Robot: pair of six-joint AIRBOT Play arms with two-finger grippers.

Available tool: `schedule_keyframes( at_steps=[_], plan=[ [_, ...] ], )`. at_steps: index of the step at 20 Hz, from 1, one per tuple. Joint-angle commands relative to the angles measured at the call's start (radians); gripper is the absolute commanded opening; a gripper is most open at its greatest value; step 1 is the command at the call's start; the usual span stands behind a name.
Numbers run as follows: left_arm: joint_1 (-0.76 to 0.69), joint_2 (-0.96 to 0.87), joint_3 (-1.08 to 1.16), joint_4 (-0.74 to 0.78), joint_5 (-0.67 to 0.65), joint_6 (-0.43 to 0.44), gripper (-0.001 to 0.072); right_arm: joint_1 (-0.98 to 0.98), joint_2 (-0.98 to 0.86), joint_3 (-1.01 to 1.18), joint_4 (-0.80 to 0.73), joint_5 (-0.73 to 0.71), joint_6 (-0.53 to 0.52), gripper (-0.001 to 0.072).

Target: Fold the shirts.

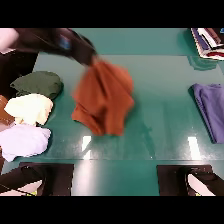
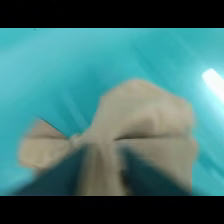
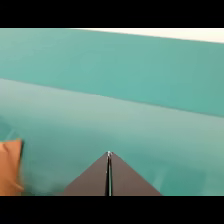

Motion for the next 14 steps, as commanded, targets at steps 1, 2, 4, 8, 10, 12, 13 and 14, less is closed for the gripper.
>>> schedule_keyframes(
  at_steps=[1,2,4,8,10,12,13,14],
  plan=[
    [-0.087,-0.044,-0.082,0.061,0.053,-0.002,0.0504,-0.001,0.0,0.005,0.0,0.045,0.0,0.0017],
    [-0.063,-0.043,-0.081,0.115,0.047,-0.005,0.0505,-0.001,0.0,0.005,0.0,0.051,0.0,0.0018],
    [0.041,-0.047,-0.088,0.175,-0.013,-0.053,0.0505,-0.001,0.0,0.005,0.001,0.058,0.0,0.0017],
    [0.311,-0.051,-0.317,0.046,0.045,-0.091,0.0505,-0.001,-0.001,0.005,0.0,0.061,0.0,0.0017],
    [0.404,-0.051,-0.489,-0.091,0.146,-0.089,0.0505,-0.001,-0.001,0.005,0.0,0.06,0.0,0.0017],
    [0.45,-0.051,-0.64,-0.173,0.273,-0.079,0.0504,-0.001,-0.003,0.005,0.0,0.061,0.0,0.0017],
    [0.458,-0.051,-0.694,-0.179,0.328,-0.079,0.0491,-0.001,-0.003,0.005,0.0,0.061,0.0,0.0017],
    [0.459,-0.061,-0.73,-0.179,0.364,-0.079,0.0476,-0.001,-0.003,0.005,0.0,0.06,0.0,0.0017]
  ],
)
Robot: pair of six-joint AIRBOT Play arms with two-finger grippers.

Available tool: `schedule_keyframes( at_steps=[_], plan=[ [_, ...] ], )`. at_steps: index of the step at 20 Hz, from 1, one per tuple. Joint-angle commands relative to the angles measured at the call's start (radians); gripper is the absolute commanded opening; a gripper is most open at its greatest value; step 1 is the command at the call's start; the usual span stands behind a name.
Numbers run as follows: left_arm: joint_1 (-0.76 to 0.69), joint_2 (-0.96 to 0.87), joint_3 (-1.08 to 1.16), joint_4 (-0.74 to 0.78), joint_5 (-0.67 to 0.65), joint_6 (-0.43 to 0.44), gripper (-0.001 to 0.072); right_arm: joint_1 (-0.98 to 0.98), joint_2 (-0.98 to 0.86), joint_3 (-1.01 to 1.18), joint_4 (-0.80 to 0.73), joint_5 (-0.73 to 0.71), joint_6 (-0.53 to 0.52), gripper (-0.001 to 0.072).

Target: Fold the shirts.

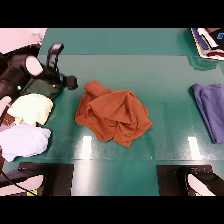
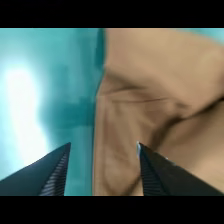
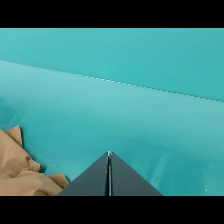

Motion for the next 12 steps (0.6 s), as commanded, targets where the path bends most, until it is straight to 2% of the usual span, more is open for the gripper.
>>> schedule_keyframes(
  at_steps=[1,5,9,12],
  plan=[
    [0.058,-0.031,-0.168,-0.087,0.155,0.002,0.0476,0.0,-0.001,0.001,0.0,0.001,0.001,0.0017],
    [0.058,-0.142,-0.166,-0.208,0.148,0.087,0.0477,0.0,-0.001,0.0,0.0,0.002,0.001,0.0018],
    [0.058,-0.191,-0.165,-0.38,0.148,0.216,0.0477,0.0,-0.001,0.0,0.0,0.002,0.001,0.0018],
    [0.043,-0.196,-0.165,-0.399,0.15,0.217,0.0464,0.0,-0.001,0.0,0.001,0.005,0.001,0.0017]
  ],
)
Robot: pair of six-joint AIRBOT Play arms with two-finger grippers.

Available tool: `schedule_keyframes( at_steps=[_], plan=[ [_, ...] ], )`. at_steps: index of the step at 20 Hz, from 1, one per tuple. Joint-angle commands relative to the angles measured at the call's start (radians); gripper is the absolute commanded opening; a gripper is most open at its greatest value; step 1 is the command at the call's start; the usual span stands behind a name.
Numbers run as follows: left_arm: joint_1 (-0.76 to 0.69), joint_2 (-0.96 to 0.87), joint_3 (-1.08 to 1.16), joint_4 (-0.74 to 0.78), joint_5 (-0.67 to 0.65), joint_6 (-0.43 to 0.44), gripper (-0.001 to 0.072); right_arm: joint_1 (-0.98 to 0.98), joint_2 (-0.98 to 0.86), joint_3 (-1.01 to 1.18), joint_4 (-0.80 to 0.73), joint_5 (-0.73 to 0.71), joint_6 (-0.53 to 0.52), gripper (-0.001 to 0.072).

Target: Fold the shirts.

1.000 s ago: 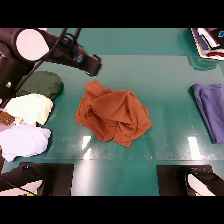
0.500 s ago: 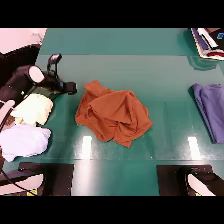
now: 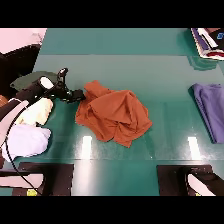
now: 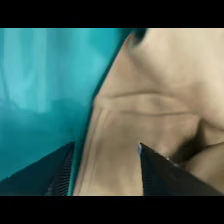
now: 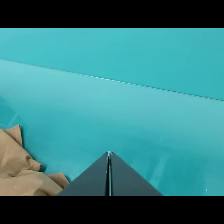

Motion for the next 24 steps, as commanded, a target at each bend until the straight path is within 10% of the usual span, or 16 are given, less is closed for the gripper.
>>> schedule_keyframes(
  at_steps=[1,2,10,12,24],
  plan=[
    [-0.011,-0.018,-0.004,-0.064,0.001,0.041,0.021,-0.001,0.0,0.0,0.0,0.019,0.001,0.0017],
    [-0.011,-0.018,-0.003,-0.065,0.01,0.042,0.0031,-0.001,-0.002,0.0,0.0,0.046,0.001,0.0017],
    [-0.001,-0.014,0.311,-0.007,-0.127,0.041,0.0022,-0.148,0.022,-0.467,0.011,0.262,0.073,0.0046],
    [-0.001,-0.014,0.347,-0.008,-0.126,0.041,0.0022,-0.179,-0.009,-0.658,0.078,0.244,0.071,0.0424],
    [-0.001,-0.015,0.349,-0.003,-0.129,0.04,0.0023,0.125,-0.517,-0.676,0.398,-0.109,-0.071,0.0425]
  ],
)
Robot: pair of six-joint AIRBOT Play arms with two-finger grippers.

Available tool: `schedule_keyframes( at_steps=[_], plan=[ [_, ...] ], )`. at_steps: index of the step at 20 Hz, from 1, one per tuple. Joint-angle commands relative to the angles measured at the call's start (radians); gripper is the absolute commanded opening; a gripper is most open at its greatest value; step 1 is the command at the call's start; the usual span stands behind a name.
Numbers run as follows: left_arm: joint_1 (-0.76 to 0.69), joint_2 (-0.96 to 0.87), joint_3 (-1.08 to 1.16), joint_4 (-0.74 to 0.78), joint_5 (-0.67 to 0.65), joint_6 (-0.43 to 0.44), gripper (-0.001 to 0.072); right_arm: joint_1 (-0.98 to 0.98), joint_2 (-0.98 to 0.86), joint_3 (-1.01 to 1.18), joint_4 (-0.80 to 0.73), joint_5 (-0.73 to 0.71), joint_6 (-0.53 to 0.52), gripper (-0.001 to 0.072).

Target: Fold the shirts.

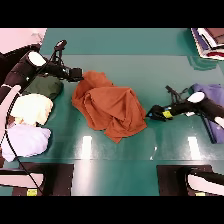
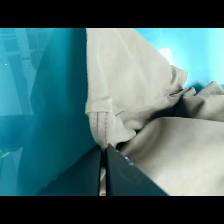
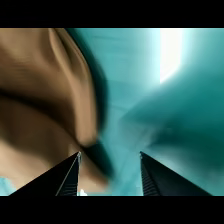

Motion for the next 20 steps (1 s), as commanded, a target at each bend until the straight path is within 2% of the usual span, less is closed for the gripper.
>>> schedule_keyframes(
  at_steps=[1,3,4,7,11,16,20],
  plan=[
    [0.0,0.0,0.002,0.001,-0.002,0.0,0.0022,0.083,-0.148,0.106,0.02,-0.043,-0.015,0.0348],
    [0.0,0.0,0.002,0.0,-0.002,0.0,0.0022,0.108,-0.198,0.17,0.002,-0.041,-0.015,0.0093],
    [0.0,0.001,0.003,0.0,-0.001,-0.001,0.0022,0.109,-0.209,0.199,-0.018,-0.035,-0.014,0.0017],
    [0.0,0.079,0.008,0.042,0.037,-0.001,0.0021,0.071,-0.17,0.303,-0.109,0.035,-0.009,0.0016],
    [0.0,0.313,0.108,0.185,0.049,0.0,0.0022,-0.064,0.036,0.501,-0.265,0.148,0.023,0.0017],
    [0.0,0.593,0.301,0.225,0.043,-0.001,0.0022,-0.21,0.324,0.763,-0.266,0.166,0.023,0.0017],
    [0.0,0.733,0.42,0.22,0.034,-0.009,0.0022,-0.268,0.493,0.928,-0.275,0.166,0.023,0.0016]
  ],
)
